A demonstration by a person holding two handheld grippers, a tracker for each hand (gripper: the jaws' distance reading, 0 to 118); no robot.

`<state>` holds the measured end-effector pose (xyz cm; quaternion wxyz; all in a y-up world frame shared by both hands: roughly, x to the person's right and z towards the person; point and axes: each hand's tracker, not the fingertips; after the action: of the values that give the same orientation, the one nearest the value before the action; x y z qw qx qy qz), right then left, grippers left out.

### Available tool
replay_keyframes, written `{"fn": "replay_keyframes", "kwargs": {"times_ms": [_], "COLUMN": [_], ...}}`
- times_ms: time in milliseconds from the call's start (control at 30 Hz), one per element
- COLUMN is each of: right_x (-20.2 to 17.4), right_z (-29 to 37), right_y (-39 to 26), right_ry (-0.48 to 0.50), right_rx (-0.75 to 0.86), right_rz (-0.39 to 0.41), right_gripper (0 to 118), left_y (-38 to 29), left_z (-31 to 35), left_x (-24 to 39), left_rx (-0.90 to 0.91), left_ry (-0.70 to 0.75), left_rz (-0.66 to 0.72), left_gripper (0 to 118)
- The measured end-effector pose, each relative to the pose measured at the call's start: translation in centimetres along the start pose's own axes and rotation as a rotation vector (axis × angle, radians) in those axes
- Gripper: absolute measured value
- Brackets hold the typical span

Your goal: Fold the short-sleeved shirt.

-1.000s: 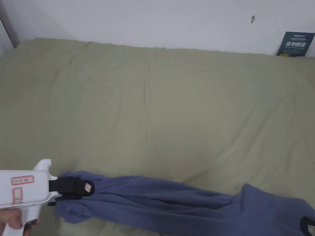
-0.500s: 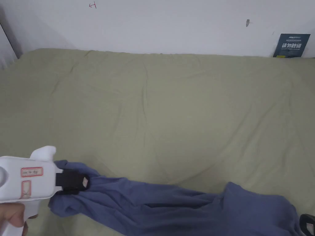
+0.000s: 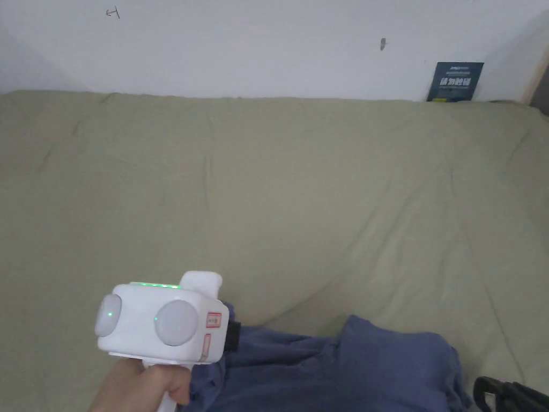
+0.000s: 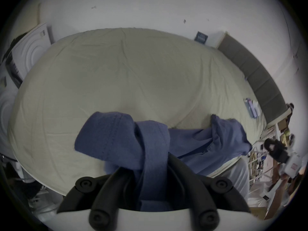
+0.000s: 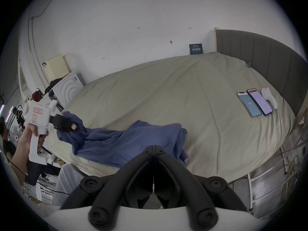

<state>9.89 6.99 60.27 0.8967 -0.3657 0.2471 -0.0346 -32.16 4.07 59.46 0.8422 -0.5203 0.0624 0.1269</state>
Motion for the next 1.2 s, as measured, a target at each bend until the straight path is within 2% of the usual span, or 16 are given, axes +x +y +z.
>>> {"fn": "replay_keyframes", "kwargs": {"times_ms": [33, 67, 133, 233, 367, 400, 433, 467, 500, 667, 767, 867, 933, 1000, 1067, 1200], "right_x": [0.2, 0.3, 0.5, 0.7, 0.7, 0.6, 0.5, 0.4, 0.3, -0.2, -0.1, 0.0, 0.2, 0.5, 0.6, 0.5], "right_z": [0.0, 0.1, 0.1, 0.1, 0.0, -0.1, -0.1, -0.2, -0.4, -0.9, -1.0, -0.9, -0.6, -0.3, -0.3, -0.5], "right_y": [0.0, 0.0, 0.0, 0.0, 0.2, 0.2, 0.3, 0.4, 0.5, 0.3, 0.0, -0.2, -0.3, -0.3, -0.3, -0.1], "right_ry": [-0.002, -0.003, -0.005, 0.001, 0.006, 0.012, 0.017, 0.024, 0.028, 0.041, 0.043, 0.032, 0.020, 0.015, 0.013, 0.009], "right_rx": [-0.001, -0.001, 0.000, -0.002, -0.001, -0.002, 0.000, 0.001, -0.001, -0.011, -0.021, -0.032, -0.032, -0.031, -0.033, -0.036], "right_rz": [-0.006, -0.012, -0.026, -0.043, -0.048, -0.050, -0.053, -0.055, -0.057, -0.054, -0.062, -0.071, -0.076, -0.088, -0.092, -0.085], "right_gripper": [1, 1, 0, 0, 0, 0, 1, 0, 1, 1, 0, 1, 0, 1, 1, 1], "left_y": [-0.2, -0.3, -0.3, -0.8, -0.4, -0.7, -0.5, -0.6, -0.9, -1.3, -2.1, -2.2, -2.6, -3.0, -2.6, -2.3], "left_z": [-0.7, -1.7, -1.7, -0.9, 1.5, 2.6, 3.5, 3.8, 3.8, 1.3, -1.8, -7.6, -9.4, -9.7, -9.8, -8.0], "left_x": [0.9, 1.3, 1.3, 1.6, -1.0, -2.3, -3.7, -5.2, -6.4, -9.0, -4.9, -1.8, 0.7, 1.9, 2.0, 0.5], "left_rx": [0.009, 0.015, -0.002, -0.011, 0.032, 0.064, 0.104, 0.120, 0.102, 0.061, -0.025, -0.122, -0.125, -0.078, -0.072, -0.068], "left_ry": [-0.008, -0.019, -0.050, -0.145, -0.215, -0.254, -0.290, -0.315, -0.316, -0.297, -0.405, -0.476, -0.519, -0.591, -0.532, -0.550], "left_rz": [-0.009, -0.006, 0.009, 0.105, 0.120, 0.149, 0.183, 0.220, 0.243, 0.265, 0.285, 0.260, 0.298, 0.346, 0.332, 0.329], "left_gripper": [90, 118, 112, 113, 111, 105, 74, 23, 0, 0, 0, 0, 0, 0, 0, 0]}}
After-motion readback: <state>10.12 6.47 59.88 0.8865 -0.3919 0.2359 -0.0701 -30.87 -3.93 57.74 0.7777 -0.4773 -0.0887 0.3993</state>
